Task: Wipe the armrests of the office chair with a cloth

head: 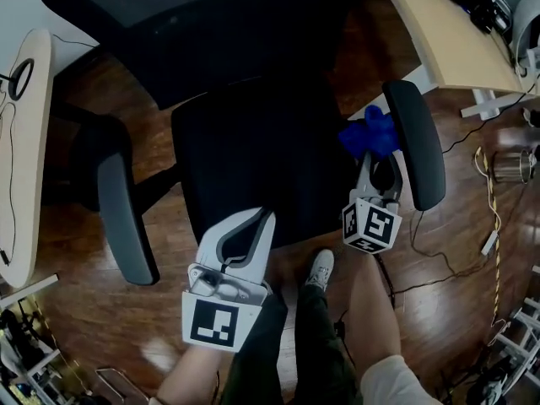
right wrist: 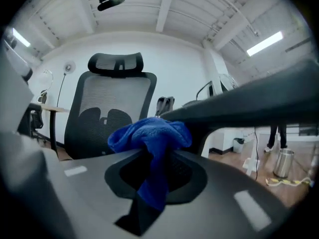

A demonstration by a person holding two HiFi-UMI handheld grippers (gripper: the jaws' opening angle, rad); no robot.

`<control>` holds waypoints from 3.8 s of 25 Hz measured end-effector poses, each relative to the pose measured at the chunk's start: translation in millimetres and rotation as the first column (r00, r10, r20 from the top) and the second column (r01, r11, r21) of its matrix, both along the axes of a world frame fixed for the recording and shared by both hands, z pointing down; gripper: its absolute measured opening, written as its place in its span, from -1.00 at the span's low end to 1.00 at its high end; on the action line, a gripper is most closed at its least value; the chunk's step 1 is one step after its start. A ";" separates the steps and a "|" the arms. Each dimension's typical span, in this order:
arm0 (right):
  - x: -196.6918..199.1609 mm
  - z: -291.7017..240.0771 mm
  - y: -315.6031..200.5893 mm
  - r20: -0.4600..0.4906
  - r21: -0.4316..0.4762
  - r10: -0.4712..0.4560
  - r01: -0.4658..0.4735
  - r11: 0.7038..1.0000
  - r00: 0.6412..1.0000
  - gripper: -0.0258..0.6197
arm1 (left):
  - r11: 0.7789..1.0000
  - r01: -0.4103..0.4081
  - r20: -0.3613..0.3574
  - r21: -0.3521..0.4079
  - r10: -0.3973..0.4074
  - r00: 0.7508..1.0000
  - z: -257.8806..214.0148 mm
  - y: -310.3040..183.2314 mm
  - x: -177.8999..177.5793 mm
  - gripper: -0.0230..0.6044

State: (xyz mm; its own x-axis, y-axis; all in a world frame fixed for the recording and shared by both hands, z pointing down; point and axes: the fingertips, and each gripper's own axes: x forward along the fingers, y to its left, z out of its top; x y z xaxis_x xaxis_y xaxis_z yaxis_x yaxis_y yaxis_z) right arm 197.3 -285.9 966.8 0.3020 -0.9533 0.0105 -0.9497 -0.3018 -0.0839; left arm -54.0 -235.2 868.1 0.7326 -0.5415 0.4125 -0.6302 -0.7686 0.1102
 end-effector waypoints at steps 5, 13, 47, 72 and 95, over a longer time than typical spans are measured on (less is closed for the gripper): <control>24.6 12.4 -14.0 0.033 -0.037 0.018 -0.017 0.999 0.999 -0.68 | 1.000 -0.008 0.030 0.003 0.008 1.000 -5.7 -0.9 -6.0 -0.69; 35.0 171.4 -44.3 0.117 -0.309 -0.059 0.093 0.947 0.991 -0.68 | 0.999 0.043 0.055 -0.005 -0.042 0.998 16.1 -12.6 -11.6 -0.69; -136.8 -760.3 155.5 -0.038 0.220 -0.387 0.385 0.896 0.921 -0.68 | 0.899 0.136 -0.307 0.416 -0.002 0.952 -669.1 44.2 -37.7 -0.92; -159.6 -863.2 426.7 0.026 0.324 -0.589 0.551 0.769 0.807 -0.68 | 0.831 0.187 -0.269 0.524 -0.047 0.962 -784.7 315.9 -86.7 -0.92; -208.1 -922.9 522.6 0.007 0.331 -0.589 0.554 0.764 0.808 -0.68 | 0.861 0.157 -0.221 0.483 -0.053 0.974 -839.0 427.7 -154.4 -0.71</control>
